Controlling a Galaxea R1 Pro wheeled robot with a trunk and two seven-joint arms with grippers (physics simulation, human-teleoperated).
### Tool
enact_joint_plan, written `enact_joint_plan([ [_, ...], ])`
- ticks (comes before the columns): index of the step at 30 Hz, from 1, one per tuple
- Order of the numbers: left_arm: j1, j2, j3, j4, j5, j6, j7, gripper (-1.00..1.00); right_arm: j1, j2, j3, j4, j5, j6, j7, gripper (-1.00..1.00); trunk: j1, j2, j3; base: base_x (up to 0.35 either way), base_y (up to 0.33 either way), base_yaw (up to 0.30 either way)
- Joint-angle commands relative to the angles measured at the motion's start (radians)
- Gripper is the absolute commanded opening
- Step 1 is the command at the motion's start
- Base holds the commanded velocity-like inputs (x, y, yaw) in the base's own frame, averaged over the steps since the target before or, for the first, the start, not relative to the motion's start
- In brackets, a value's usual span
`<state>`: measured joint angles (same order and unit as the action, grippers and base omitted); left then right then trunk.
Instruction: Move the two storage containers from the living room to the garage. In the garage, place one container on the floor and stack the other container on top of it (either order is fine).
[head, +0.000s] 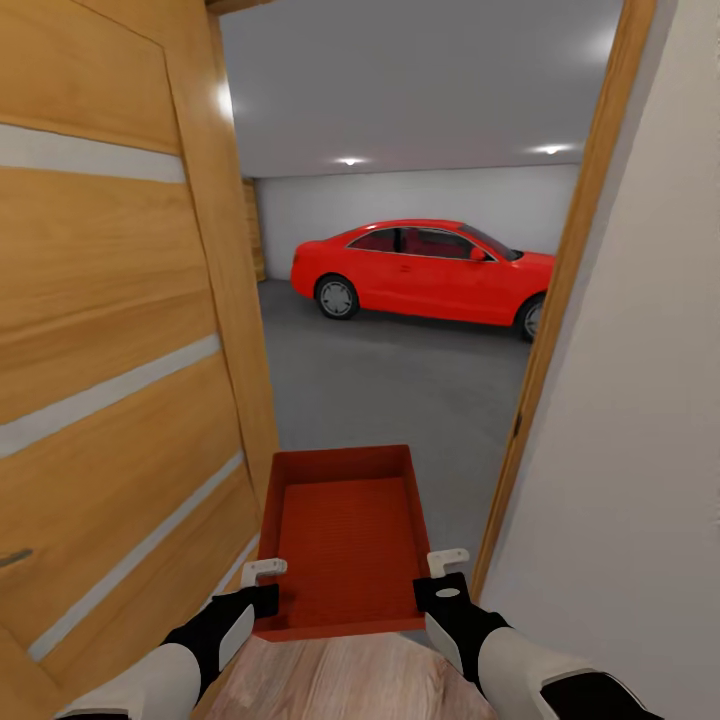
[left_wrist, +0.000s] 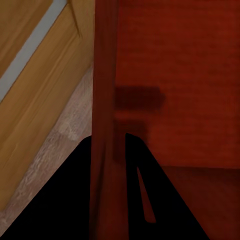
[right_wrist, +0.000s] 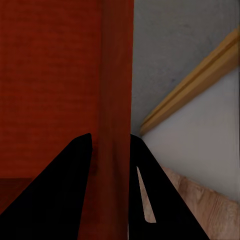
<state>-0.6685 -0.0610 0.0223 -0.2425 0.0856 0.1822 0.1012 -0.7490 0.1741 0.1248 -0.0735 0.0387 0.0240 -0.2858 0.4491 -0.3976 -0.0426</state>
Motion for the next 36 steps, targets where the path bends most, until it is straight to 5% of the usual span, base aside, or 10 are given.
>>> enact_joint_plan([
  [1, 0.0, 0.05, 0.005, -0.029, 0.011, 0.006, 0.008, -1.0, -0.001, 0.0, -0.017, 0.004, -0.006, 0.01, -0.012, -1.0, 0.001, -0.002, -0.002, 0.16, 0.155, -0.237],
  [36, 0.0, 0.05, 0.005, -0.029, 0.011, 0.006, 0.008, -1.0, -0.001, 0.0, -0.017, 0.004, -0.006, 0.01, -0.012, -1.0, 0.001, -0.002, -0.002, 0.183, 0.187, -0.237],
])
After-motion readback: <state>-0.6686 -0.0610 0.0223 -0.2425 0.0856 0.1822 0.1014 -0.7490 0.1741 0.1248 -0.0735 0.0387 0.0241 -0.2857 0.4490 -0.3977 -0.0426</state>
